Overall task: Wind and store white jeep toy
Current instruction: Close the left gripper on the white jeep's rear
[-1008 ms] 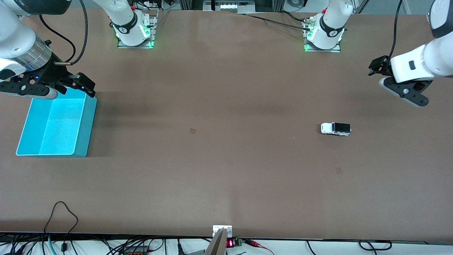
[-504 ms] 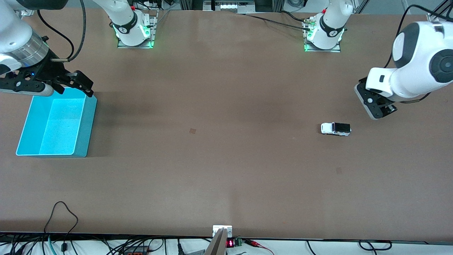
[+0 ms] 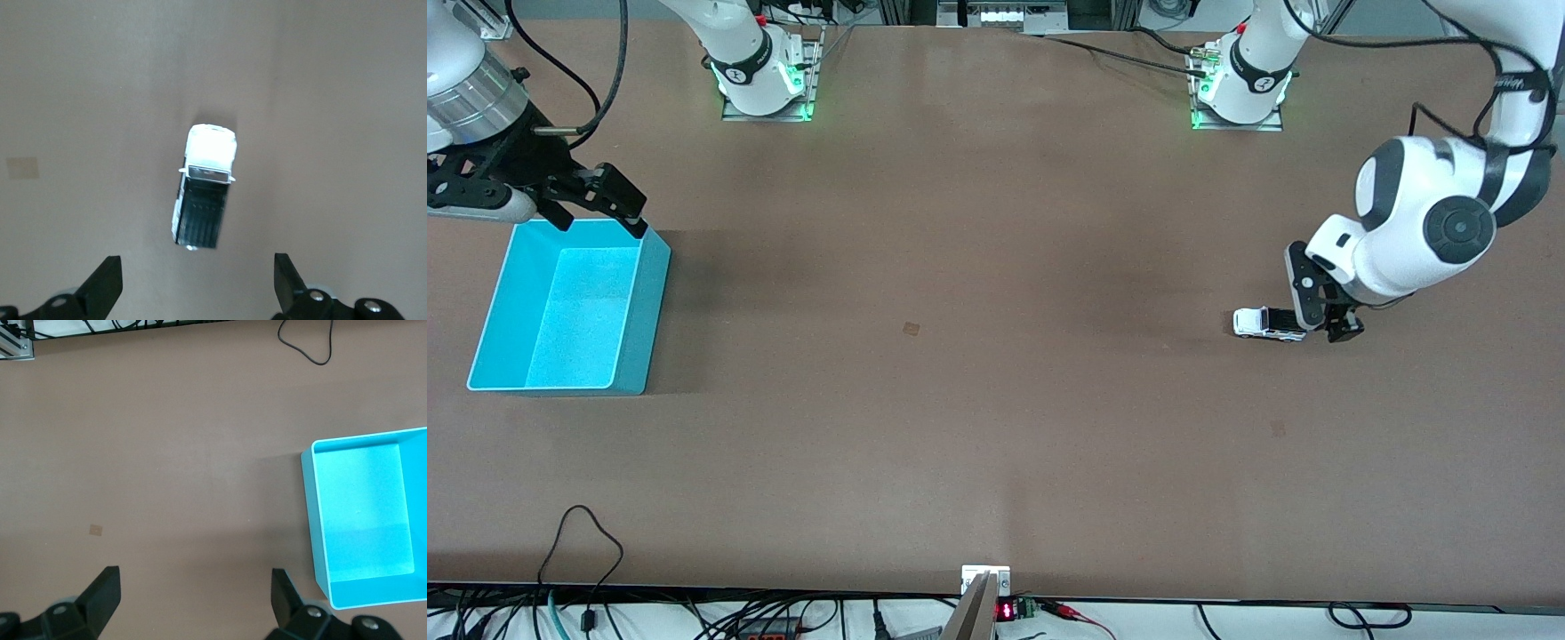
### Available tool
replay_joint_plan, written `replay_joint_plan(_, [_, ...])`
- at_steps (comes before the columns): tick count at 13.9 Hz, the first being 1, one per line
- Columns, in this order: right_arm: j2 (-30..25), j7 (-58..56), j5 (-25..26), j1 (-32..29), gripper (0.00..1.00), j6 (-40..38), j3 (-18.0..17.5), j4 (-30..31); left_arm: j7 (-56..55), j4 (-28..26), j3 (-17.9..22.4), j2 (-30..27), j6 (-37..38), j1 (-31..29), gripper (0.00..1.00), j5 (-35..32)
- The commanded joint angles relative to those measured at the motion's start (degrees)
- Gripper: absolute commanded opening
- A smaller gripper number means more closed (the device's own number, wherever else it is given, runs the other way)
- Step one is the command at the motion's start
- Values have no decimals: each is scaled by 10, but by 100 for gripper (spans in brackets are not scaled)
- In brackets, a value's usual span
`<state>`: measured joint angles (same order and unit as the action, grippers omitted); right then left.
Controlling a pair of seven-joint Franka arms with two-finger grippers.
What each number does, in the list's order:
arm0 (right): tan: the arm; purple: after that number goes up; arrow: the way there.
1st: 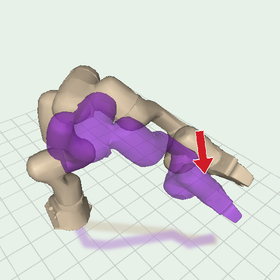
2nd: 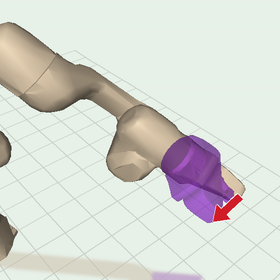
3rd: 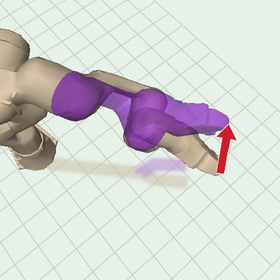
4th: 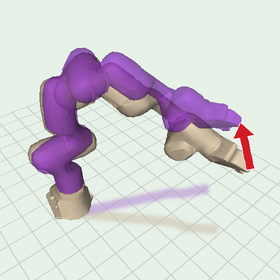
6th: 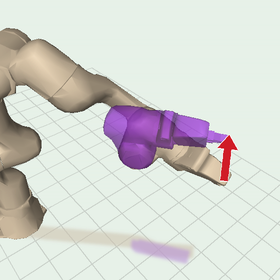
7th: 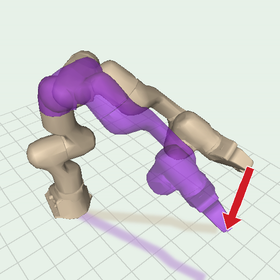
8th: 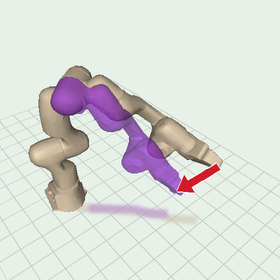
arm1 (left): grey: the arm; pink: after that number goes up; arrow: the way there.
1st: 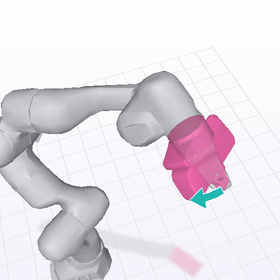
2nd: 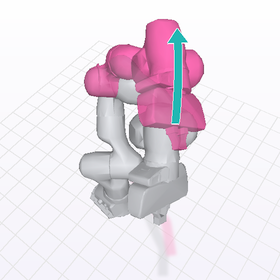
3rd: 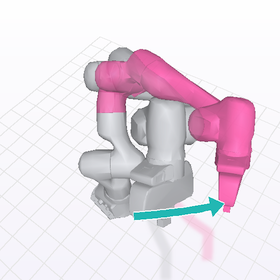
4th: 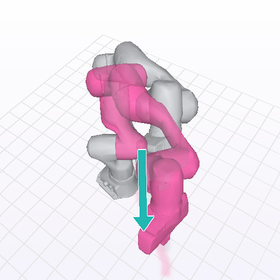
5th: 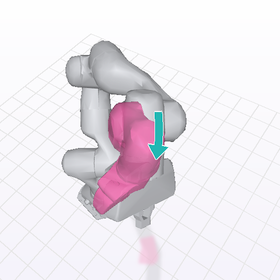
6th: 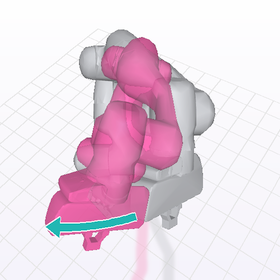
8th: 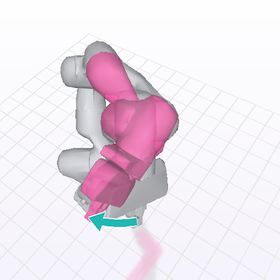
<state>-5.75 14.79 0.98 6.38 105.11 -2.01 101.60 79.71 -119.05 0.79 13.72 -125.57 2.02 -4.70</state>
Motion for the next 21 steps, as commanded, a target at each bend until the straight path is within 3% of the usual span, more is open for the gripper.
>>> replay_joint_plan(1, [-9,16,9,7,100,-5,-4,11,41,-18,-1,35,-63,-13,100,-11])
replay_joint_plan(7, [-1,22,4,13,100,-37,-3,8,56,-86,0,77,-211,-14,100,-11])
replay_joint_plan(11, [-1,13,1,12,100,-38,-1,6,65,-94,-1,78,-214,-14,100,-11])
replay_joint_plan(13, [-1,11,1,11,100,-38,1,6,72,-94,-1,78,-215,-14,92,-11])
replay_joint_plan(15, [-1,12,1,10,100,-44,2,6,105,-94,-2,77,-214,-14,59,-11])
replay_joint_plan(17, [-2,12,0,9,100,-46,3,5,112,-92,-1,77,-212,-14,35,-10])
replay_joint_plan(18, [-2,13,0,9,100,-46,3,6,111,-91,-1,77,-212,-14,28,-10])
replay_joint_plan(21, [-2,11,0,9,100,-46,3,6,109,-88,-1,80,-205,-25,28,-8])
